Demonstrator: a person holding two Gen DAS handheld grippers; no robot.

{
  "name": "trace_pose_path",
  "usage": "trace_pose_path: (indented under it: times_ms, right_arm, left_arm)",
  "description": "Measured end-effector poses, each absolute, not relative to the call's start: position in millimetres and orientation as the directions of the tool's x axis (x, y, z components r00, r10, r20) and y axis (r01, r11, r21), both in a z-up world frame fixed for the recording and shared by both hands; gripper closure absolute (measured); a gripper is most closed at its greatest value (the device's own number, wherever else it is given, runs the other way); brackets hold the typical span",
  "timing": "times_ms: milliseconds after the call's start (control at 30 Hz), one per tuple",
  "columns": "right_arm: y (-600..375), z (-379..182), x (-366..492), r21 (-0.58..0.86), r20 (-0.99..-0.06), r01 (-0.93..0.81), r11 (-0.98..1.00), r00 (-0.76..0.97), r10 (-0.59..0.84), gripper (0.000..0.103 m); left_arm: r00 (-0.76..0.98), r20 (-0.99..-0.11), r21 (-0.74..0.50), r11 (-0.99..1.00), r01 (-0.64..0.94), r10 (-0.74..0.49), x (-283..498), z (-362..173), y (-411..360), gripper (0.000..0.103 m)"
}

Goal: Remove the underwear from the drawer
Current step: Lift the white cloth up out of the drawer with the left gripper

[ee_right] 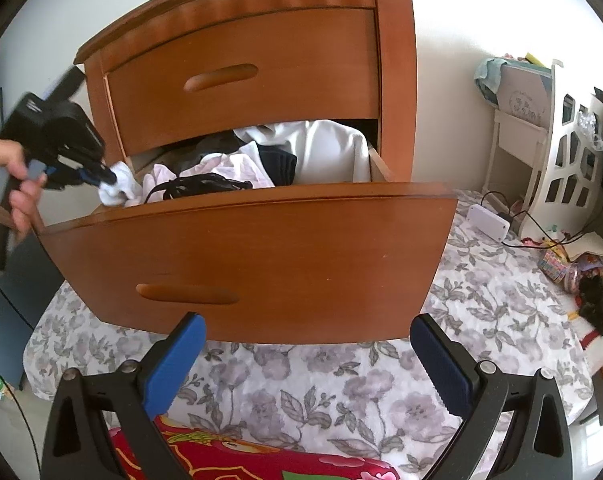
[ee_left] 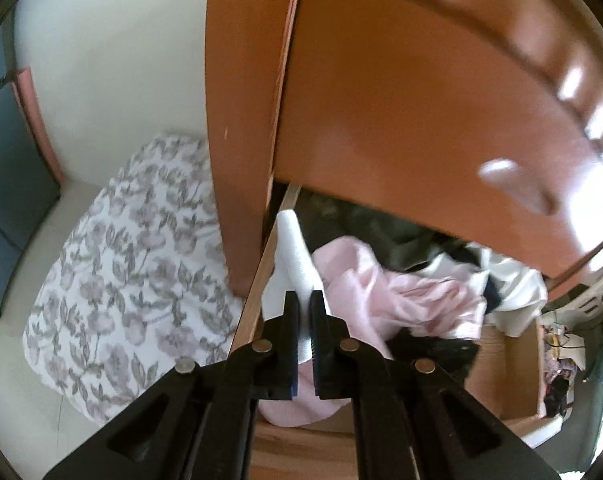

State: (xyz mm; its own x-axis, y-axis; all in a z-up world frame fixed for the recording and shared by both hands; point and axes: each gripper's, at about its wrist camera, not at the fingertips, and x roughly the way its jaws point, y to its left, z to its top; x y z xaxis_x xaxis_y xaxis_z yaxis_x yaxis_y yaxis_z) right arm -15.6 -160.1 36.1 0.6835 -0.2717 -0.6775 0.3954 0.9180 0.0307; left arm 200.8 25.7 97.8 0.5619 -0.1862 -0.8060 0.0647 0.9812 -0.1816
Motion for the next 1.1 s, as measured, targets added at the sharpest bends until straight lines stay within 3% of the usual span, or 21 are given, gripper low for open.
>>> trace_pose_path:
  times_ms: [667, 1100]
  right_arm:
    - [-143, 35, -23, -0.077, -0.64, 0.392, 0.917, 0.686, -0.346, 0.0]
    - [-141, 45, -40, -0.061, -0.584, 0.394, 0.917, 0.731, -0.353, 0.0]
  left_arm:
    - [0.709, -0.525, -0.328, 0.881, 0.342, -0.471, 76, 214, 38, 0.099]
    - [0.71, -0.48, -0.352, 0.854, 0.383, -0.516, 0, 204, 51, 0.098]
